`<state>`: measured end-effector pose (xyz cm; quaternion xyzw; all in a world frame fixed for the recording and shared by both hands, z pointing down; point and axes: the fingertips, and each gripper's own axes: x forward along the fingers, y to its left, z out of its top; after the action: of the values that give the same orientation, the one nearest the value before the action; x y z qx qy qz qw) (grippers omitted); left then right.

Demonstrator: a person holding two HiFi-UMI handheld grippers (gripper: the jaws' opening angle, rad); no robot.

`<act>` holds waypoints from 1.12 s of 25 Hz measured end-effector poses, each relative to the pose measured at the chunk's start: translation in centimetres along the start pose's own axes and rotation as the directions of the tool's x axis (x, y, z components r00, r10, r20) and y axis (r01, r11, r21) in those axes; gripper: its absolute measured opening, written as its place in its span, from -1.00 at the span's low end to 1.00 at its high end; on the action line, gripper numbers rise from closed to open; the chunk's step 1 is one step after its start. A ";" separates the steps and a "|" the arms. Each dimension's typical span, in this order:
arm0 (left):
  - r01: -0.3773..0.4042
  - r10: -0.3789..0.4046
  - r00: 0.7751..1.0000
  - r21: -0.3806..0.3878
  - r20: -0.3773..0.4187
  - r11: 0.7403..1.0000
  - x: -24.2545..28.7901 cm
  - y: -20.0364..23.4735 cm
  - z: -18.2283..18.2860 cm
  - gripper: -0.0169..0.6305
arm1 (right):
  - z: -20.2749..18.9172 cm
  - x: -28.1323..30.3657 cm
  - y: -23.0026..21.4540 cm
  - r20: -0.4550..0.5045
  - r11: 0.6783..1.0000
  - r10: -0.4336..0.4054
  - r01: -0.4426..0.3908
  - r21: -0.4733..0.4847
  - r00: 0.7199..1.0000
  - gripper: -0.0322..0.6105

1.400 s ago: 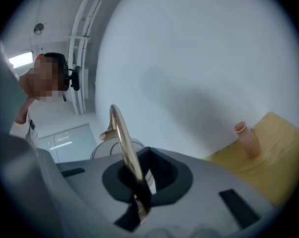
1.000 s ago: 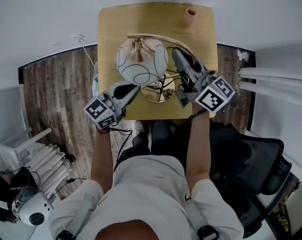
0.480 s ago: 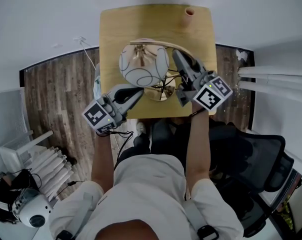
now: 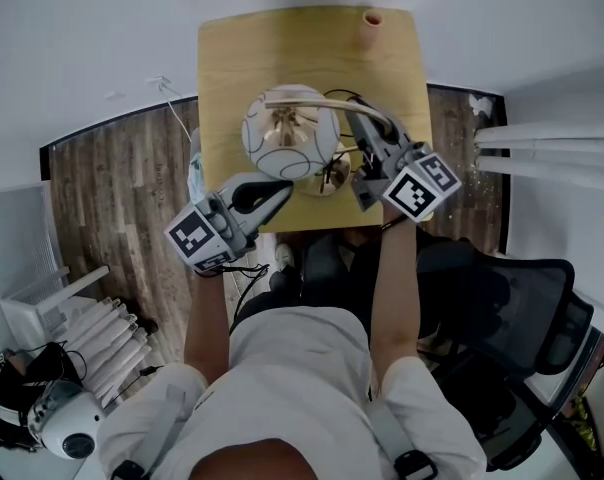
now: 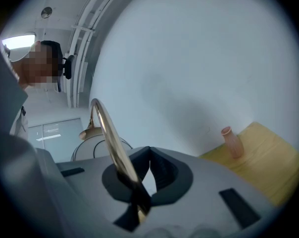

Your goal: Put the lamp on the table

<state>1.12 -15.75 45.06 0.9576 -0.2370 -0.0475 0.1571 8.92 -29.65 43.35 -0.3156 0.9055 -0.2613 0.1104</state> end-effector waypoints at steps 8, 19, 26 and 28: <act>0.017 -0.017 1.000 -0.021 0.013 1.000 0.1 -1.8 0.0 -0.95 | -0.6 -1.1 0.6 0.008 0.999 -0.016 0.017 -0.030 1.000 -0.89; 0.033 -0.034 0.999 -0.037 -0.003 0.999 -0.1 -3.2 -0.8 -0.95 | -1.2 -2.0 0.8 0.025 0.998 -0.036 0.037 -0.060 0.999 -0.89; 0.045 -0.045 0.999 -0.038 -0.017 0.998 -0.4 -4.4 -1.5 -0.95 | -1.8 -3.0 1.7 0.034 0.996 -0.032 0.035 -0.080 0.999 -0.87; 0.047 -0.048 0.999 -0.042 -0.024 0.998 -0.4 -4.4 -1.8 -0.95 | -1.8 -3.0 1.7 0.036 0.996 -0.030 0.033 -0.085 0.999 -0.87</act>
<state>3.03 -11.41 45.31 0.9600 -0.2110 -0.0440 0.1787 9.71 -25.86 44.03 -0.3389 0.9087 -0.2184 0.1082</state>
